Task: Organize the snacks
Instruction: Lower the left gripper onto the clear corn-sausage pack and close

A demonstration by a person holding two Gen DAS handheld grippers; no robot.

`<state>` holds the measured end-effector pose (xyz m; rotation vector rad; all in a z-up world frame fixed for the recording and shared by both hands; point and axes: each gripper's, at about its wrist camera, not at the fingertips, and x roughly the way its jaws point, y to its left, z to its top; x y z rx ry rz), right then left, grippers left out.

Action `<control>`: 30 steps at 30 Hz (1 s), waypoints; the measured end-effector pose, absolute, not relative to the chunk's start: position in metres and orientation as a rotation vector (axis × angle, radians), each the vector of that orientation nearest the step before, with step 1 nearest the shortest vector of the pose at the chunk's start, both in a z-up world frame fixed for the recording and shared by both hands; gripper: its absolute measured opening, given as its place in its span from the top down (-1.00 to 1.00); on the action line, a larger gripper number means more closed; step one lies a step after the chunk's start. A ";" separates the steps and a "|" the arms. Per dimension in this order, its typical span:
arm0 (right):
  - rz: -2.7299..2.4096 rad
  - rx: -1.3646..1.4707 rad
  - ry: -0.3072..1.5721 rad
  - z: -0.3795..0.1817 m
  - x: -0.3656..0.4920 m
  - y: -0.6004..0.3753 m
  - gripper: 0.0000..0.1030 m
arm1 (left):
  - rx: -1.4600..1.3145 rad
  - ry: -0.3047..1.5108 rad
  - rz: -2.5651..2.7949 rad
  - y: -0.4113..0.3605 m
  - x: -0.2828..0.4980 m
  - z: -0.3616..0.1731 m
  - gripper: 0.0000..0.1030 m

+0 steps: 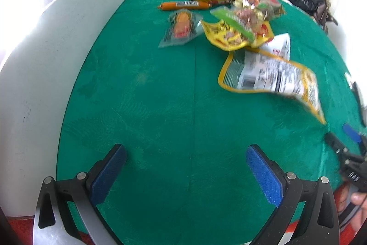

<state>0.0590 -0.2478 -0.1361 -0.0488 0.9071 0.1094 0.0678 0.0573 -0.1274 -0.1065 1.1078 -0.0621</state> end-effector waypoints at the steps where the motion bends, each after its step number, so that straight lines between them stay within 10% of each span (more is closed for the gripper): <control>1: 0.108 -0.049 0.907 -0.136 0.059 -0.247 -0.98 | -0.130 1.089 -0.060 0.060 0.072 -0.123 -0.99; 18: 0.107 -0.049 0.911 -0.138 0.060 -0.245 -0.98 | -0.182 1.161 0.035 0.078 0.242 -0.129 -0.67; 24: 0.110 -0.050 0.910 -0.138 0.061 -0.245 -0.98 | -0.123 1.133 -0.028 0.082 0.226 -0.120 0.39; 30: 0.106 -0.049 0.910 -0.139 0.061 -0.243 -0.98 | -0.154 1.212 -0.089 0.096 0.169 -0.118 0.43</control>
